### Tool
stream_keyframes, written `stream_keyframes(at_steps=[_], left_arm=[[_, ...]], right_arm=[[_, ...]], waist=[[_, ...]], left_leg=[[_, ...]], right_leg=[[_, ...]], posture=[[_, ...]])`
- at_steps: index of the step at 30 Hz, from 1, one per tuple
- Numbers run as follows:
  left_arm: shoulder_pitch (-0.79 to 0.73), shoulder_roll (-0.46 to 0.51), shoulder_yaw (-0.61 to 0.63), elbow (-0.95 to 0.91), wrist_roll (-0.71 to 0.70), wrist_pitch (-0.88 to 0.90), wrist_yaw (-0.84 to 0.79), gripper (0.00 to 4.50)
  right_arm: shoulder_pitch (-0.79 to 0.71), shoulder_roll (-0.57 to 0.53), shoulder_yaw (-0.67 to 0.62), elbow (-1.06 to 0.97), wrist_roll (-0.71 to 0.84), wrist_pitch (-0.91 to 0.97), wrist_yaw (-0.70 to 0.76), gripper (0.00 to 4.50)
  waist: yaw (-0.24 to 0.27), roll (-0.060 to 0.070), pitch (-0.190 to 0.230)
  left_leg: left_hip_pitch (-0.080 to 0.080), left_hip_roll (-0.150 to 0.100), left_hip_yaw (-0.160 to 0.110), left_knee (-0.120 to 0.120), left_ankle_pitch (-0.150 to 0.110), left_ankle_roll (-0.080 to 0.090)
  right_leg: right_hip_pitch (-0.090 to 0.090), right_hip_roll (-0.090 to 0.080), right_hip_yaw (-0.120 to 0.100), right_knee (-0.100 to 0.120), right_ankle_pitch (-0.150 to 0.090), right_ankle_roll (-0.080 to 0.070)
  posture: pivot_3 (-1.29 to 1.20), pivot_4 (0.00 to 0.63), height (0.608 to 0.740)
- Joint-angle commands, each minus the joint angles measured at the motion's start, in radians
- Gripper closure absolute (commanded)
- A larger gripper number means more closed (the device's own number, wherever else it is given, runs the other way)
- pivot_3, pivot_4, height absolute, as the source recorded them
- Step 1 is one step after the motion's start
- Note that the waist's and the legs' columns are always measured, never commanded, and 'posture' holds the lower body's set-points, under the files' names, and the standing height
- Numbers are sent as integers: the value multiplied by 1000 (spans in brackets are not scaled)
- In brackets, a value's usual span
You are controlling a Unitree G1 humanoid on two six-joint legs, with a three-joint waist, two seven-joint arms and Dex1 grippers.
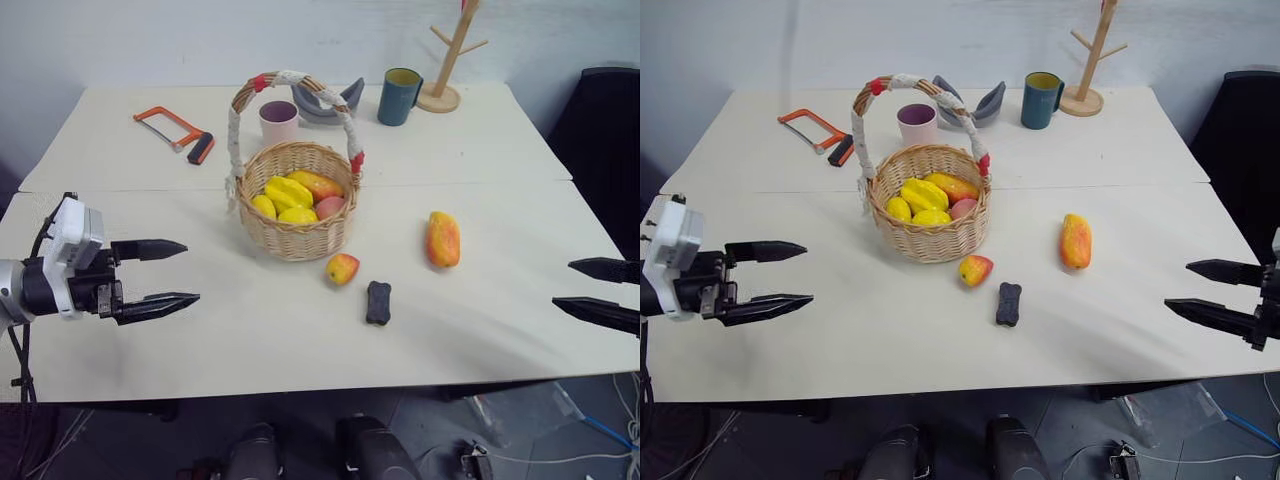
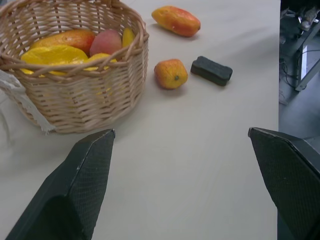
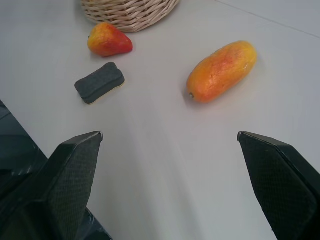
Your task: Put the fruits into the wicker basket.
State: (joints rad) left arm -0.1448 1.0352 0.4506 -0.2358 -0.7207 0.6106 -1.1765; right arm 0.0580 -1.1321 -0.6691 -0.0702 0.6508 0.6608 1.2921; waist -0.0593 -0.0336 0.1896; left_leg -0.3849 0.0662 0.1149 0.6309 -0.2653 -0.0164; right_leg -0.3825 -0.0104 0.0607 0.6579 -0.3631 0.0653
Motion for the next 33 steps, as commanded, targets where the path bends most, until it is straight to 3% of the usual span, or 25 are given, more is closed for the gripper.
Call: stream_keyframes(at_steps=[1,8,21,28,33], left_arm=[[11,7,-13,-23,17,-37,-24,0],[-2,9,-64,8,78,-68,-16,0],[-72,-9,-74,14,54,-59,0,0],[-145,-31,-189,-144,-20,18,-7,0],[-173,-40,-282,-189,24,-18,-25,0]], right_arm=[[-7,3,-3,-21,-5,-8,-22,47],[14,1,-10,-43,-8,7,-37,47],[-24,2,29,-70,-24,-5,-86,47],[-210,38,222,-246,77,90,-173,47],[-339,74,472,-361,0,29,-191,47]], waist=[[1,0,0],[2,0,0],[2,0,0],[-1,1,0],[0,1,0]], left_leg=[[0,0,0,0,0,0],[0,0,0,0,0,-1],[0,0,0,1,0,0],[-1,0,0,1,2,-3],[-3,1,0,1,3,-6]], right_leg=[[0,0,0,0,0,0],[-1,0,0,0,0,0],[0,0,0,1,0,0],[-1,1,0,2,0,0],[-4,2,0,3,0,0]], posture=[[0,150,740],[0,150,740],[0,150,740],[0,150,740],[0,150,740]])
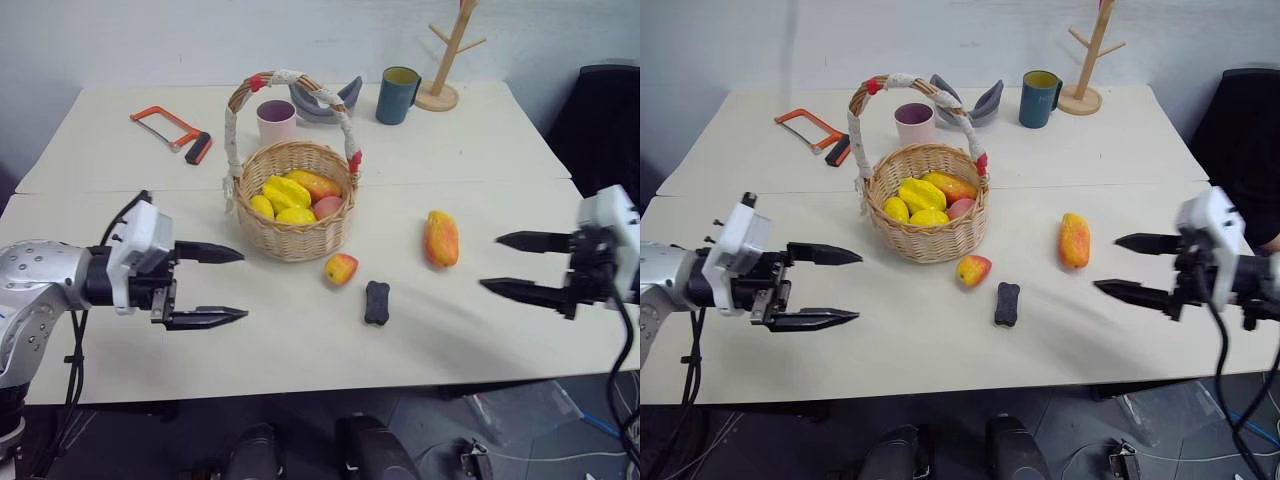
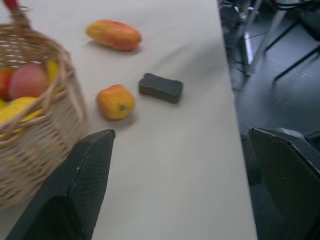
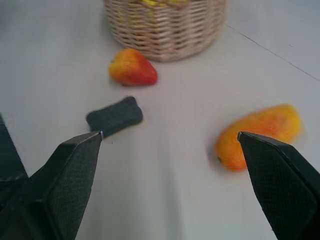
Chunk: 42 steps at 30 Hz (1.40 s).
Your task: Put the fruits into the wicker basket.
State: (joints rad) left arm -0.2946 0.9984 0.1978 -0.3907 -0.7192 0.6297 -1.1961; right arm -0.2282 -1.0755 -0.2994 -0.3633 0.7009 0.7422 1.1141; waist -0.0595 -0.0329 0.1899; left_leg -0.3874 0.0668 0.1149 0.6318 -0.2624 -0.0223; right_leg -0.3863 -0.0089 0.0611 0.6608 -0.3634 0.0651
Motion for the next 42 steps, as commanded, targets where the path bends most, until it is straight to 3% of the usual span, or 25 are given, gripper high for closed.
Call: stream_keyframes(at_steps=[1,8,15,23,31,34,37,42], left_arm=[[-30,-8,-46,-32,36,-49,-5,0],[-49,-28,-108,-18,89,-106,-7,0],[-75,-53,-107,-35,82,-96,22,0],[-63,-59,-98,-55,82,-92,51,0],[-39,-52,-68,-95,62,-72,88,0],[-31,-46,-56,-103,58,-64,93,0],[-38,-43,-53,-102,58,-58,96,0],[-61,-52,-54,-102,46,-42,107,0]], right_arm=[[-74,26,166,-78,-109,-102,-14,47],[-235,85,482,72,-464,-484,69,47],[-447,164,662,342,-644,-795,254,47],[-634,312,781,661,-758,-1032,387,47],[-746,458,838,906,-807,-1134,465,47],[-756,487,847,953,-791,-1116,496,585],[-765,486,879,970,-755,-1075,500,1704],[-762,469,882,941,-675,-983,500,3141]], waist=[[0,0,0],[2,0,0],[-2,0,0],[-2,1,1],[-5,1,1],[-6,1,1],[-8,1,1],[-23,1,1]], left_leg=[[0,0,0,0,0,0],[-5,0,2,5,0,1],[-5,1,3,11,0,1],[-4,2,4,15,0,1],[-3,2,3,16,0,1],[-3,2,3,16,0,1],[-1,2,3,17,0,0],[-1,2,2,17,0,0]], right_leg=[[0,0,0,0,0,0],[-5,0,1,2,0,0],[-5,0,1,6,0,0],[-5,0,1,13,-1,-1],[-6,0,0,16,-1,-3],[-5,0,0,16,-2,-3],[-4,0,0,18,-2,-3],[-4,0,0,20,-2,-4]], posture=[[0,150,740],[0,150,740],[0,150,740],[0,150,740],[0,150,740],[0,150,740],[0,150,740],[0,150,740]])
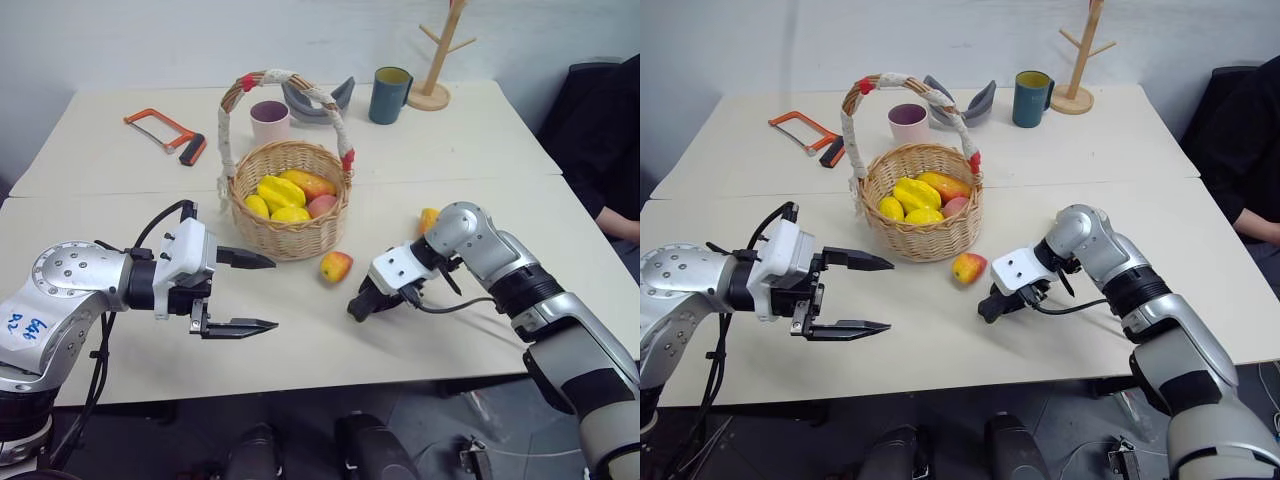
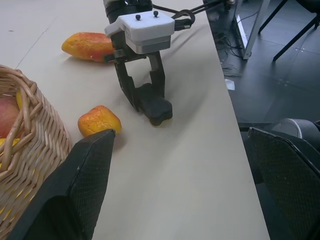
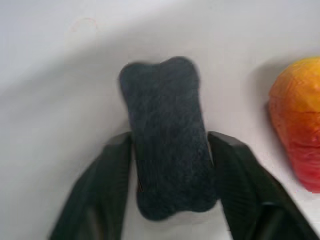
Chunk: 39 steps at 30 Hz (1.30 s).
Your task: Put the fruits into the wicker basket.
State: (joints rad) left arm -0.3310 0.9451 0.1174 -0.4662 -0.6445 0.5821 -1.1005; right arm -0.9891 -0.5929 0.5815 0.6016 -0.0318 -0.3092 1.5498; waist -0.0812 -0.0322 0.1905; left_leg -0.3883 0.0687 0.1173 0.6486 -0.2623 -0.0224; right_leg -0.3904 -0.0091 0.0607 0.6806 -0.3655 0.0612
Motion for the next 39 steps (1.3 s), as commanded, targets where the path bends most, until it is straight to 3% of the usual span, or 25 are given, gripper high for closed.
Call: stream_keyframes(at_steps=[1,5,9,14,18,23,33,39], left_arm=[[-29,-2,24,-28,-30,8,13,0],[-65,-32,-1,-26,-52,19,27,0],[-127,-86,-28,0,-70,28,33,0],[-183,-149,-55,44,-70,19,38,0],[-217,-188,-88,67,-54,8,31,0],[-260,-213,-113,107,-35,-2,19,0],[-270,-178,-82,168,-13,-21,-29,0],[-227,-103,-51,195,27,-53,-52,0]], right_arm=[[6,-21,-11,-46,75,93,65,3342],[84,-89,-136,-220,139,249,13,3457],[288,-301,-357,-513,258,490,-62,3457],[582,-530,-684,-593,273,631,-193,3457],[804,-572,-876,-547,244,662,-286,3457],[883,-511,-896,-444,206,663,-431,3457],[885,-513,-970,-440,305,721,-435,16],[822,-523,-999,-703,486,846,-362,16]], waist=[[-2,0,0],[1,0,0],[29,1,1],[42,1,1],[36,1,1],[21,1,1],[25,3,1],[18,3,1]], left_leg=[[0,0,0,0,0,0],[-1,0,-1,-1,0,-1],[-3,-1,-3,0,-1,0],[-3,-2,-2,0,-2,1],[-1,-1,-1,-1,-1,1],[1,0,0,-1,0,-1],[1,-1,0,-1,0,-1],[2,0,0,-2,0,-2]], right_leg=[[0,0,0,0,0,0],[-1,0,0,0,0,0],[-1,-1,-1,-1,0,0],[1,-2,-1,-6,0,0],[3,0,0,-7,0,1],[4,2,1,-6,0,1],[4,2,2,-6,-1,3],[4,3,2,-5,-1,3]], posture=[[0,150,740],[0,150,740],[0,150,740],[0,150,740],[0,150,740],[0,150,740],[0,150,740],[0,150,740]])
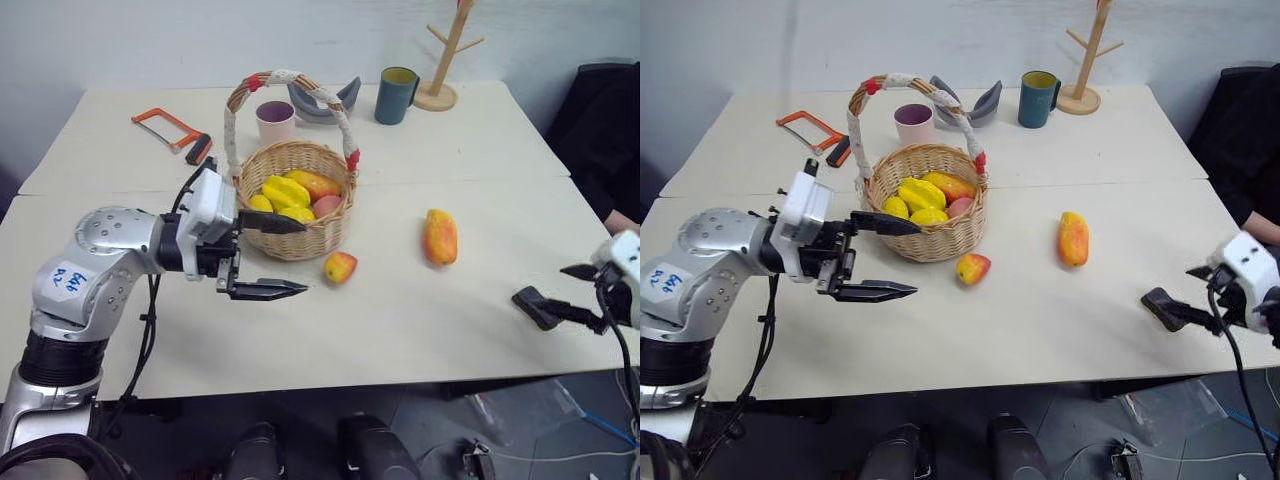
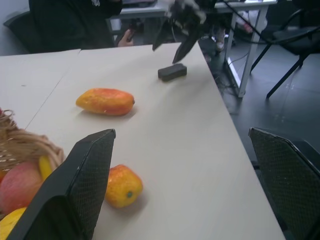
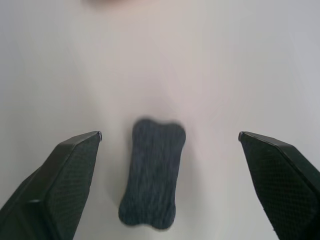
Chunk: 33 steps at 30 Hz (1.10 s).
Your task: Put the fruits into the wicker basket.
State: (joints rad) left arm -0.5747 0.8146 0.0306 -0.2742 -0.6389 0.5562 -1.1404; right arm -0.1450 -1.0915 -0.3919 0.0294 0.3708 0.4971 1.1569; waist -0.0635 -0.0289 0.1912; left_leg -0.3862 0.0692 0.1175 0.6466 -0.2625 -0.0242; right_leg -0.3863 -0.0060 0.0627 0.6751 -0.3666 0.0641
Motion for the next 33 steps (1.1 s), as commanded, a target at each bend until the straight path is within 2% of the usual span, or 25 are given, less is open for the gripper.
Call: stream_keyframes(at_steps=[1,4,8,12,16,26,31,33], left_arm=[[29,48,51,12,30,-33,-15,0],[47,80,79,23,34,-39,-18,0],[58,94,103,-16,13,-7,5,0],[69,96,102,-35,31,-12,21,0],[77,96,105,-55,27,-5,38,0],[85,106,125,-72,22,11,61,0],[88,110,141,-58,17,20,69,0],[92,103,151,-48,15,24,77,0]], right_arm=[[-82,9,52,-210,79,35,3,16],[-201,79,197,-322,57,37,-61,16],[-405,333,405,-307,19,115,-221,16],[-485,485,546,-224,-64,111,-295,16],[-527,588,637,-109,-129,109,-345,16],[-520,666,689,32,-200,106,-369,16],[-496,661,640,-49,-146,124,-336,1107],[-468,633,612,-123,-115,151,-318,1261]], waist=[[0,0,0],[-8,-1,0],[-12,-2,1],[-3,-2,1],[2,-2,0],[2,-2,0],[1,-2,0],[3,-2,0]], left_leg=[[0,0,-1,0,0,0],[-1,1,-1,0,0,-1],[-3,1,-2,1,0,-1],[-7,-1,-1,0,0,0],[-11,-1,-1,2,-1,1],[-11,-2,-1,2,-1,1],[-11,-1,-1,2,-1,1],[-11,-1,-1,2,-1,1]], right_leg=[[0,0,0,0,0,0],[-1,0,-1,0,0,0],[-3,-1,-1,0,0,0],[-8,-2,-1,3,0,0],[-10,-3,-1,3,0,0],[-11,-3,-1,4,0,0],[-11,-3,-1,4,0,0],[-11,-3,-2,4,0,0]], posture=[[0,150,740],[0,150,740],[0,150,740],[0,150,740],[0,150,740],[0,150,740],[0,150,740],[0,150,740]])
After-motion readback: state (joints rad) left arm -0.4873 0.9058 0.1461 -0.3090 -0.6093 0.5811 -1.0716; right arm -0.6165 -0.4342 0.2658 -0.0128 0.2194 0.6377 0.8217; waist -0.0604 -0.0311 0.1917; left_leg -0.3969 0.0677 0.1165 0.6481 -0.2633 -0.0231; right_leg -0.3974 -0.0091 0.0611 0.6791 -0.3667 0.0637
